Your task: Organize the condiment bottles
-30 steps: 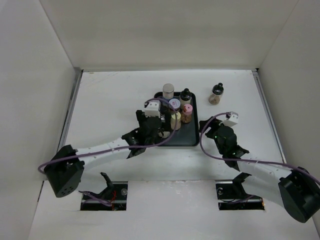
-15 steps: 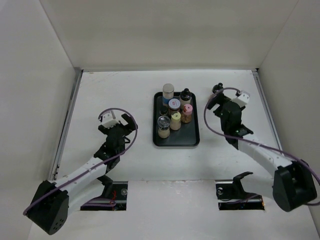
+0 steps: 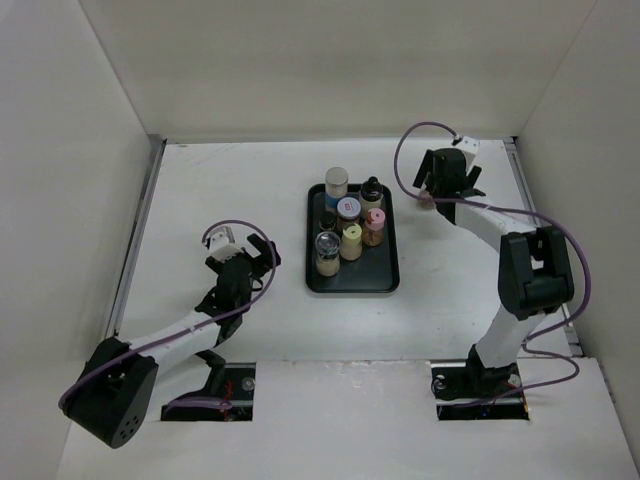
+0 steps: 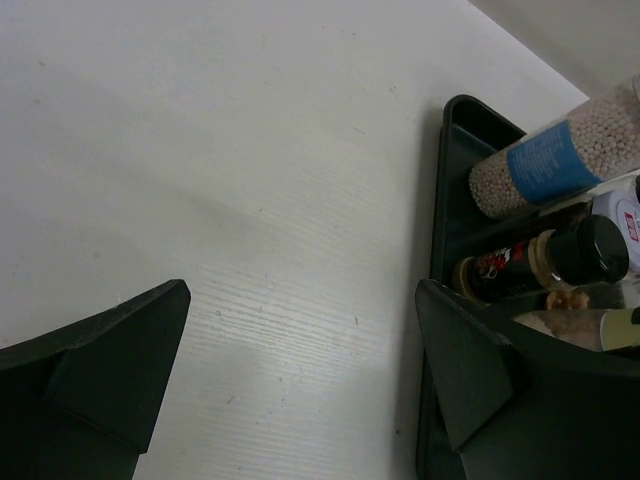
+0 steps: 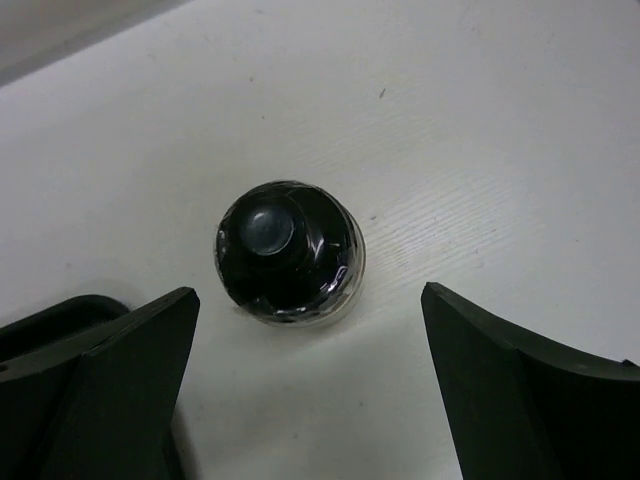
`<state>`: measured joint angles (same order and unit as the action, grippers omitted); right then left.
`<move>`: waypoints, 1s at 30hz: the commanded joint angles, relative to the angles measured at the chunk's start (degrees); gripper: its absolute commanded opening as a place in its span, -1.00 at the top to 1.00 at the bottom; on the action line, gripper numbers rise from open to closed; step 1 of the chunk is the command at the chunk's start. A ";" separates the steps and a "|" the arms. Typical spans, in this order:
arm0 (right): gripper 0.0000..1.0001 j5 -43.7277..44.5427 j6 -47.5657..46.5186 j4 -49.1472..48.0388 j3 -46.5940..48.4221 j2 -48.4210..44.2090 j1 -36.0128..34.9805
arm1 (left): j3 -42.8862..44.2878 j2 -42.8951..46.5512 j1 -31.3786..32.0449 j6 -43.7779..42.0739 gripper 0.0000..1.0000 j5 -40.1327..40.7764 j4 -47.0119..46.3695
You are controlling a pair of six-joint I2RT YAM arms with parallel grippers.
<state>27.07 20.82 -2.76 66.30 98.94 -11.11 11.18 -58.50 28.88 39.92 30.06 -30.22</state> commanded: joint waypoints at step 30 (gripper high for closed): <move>0.08 8.00 10.29 5.32 -27.98 -34.69 -30.75 | 0.78 -4.00 -0.45 2.53 -1.00 -2.64 -6.26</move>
<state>33.50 27.03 1.65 38.94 65.25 -38.81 11.20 -63.86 28.53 41.67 27.77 -34.00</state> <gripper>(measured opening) 0.729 0.997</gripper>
